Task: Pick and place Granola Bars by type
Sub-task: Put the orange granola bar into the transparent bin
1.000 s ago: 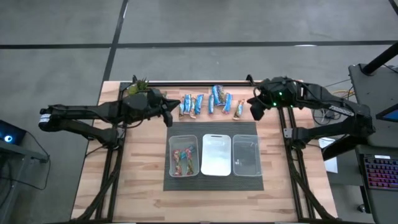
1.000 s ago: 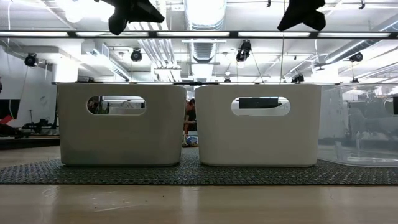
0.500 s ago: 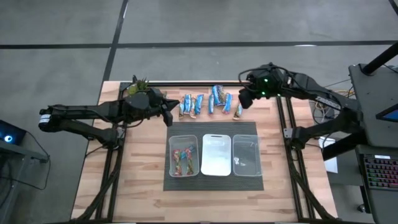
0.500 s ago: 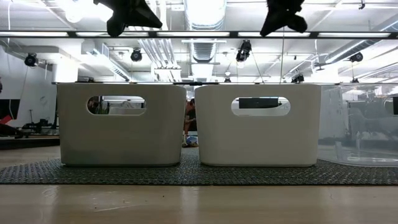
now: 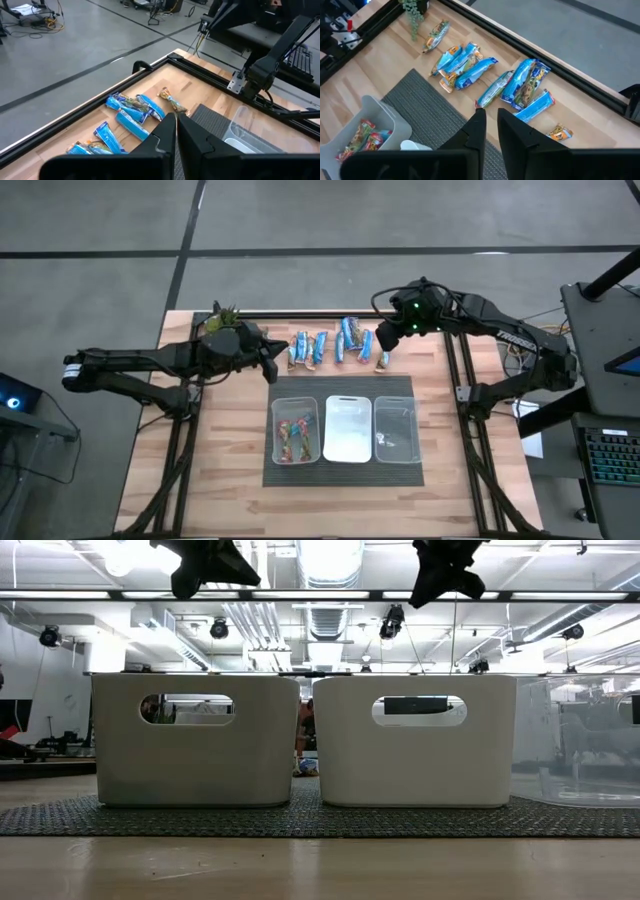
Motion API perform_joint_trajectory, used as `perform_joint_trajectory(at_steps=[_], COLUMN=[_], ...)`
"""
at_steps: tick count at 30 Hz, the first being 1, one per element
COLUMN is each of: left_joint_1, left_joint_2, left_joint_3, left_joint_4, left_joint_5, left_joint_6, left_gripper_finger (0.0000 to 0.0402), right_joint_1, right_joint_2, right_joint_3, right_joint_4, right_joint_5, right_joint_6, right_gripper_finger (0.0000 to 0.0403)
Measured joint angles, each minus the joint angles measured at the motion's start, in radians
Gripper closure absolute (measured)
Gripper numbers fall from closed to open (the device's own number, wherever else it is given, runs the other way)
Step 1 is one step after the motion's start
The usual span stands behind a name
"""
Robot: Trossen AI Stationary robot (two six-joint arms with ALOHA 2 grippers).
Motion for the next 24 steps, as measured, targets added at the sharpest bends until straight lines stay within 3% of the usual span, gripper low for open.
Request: perform_joint_trajectory(at_steps=[4, 11, 18, 24], left_joint_1=[0.001, 0.002, 0.003, 0.003], left_joint_2=[0.000, 0.000, 0.000, 0.000], left_joint_3=[0.000, 0.000, 0.000, 0.000], left_joint_4=[0.000, 0.000, 0.000, 0.000], left_joint_5=[0.000, 0.000, 0.000, 0.000], left_joint_6=[0.002, 0.009, 0.008, 0.001], left_gripper_finger=[0.0401, 0.0401, 0.0401, 0.0401], right_joint_1=[-0.017, -0.043, -0.078, -0.085], right_joint_2=[0.020, 0.090, 0.218, 0.339], right_joint_3=[0.000, 0.000, 0.016, 0.052], right_joint_4=[0.003, 0.019, 0.056, 0.065], right_joint_5=[-0.022, -0.031, -0.097, -0.099], right_joint_6=[0.036, 0.080, 0.104, 0.093], right_gripper_finger=[0.0337, 0.0262, 0.0184, 0.0141])
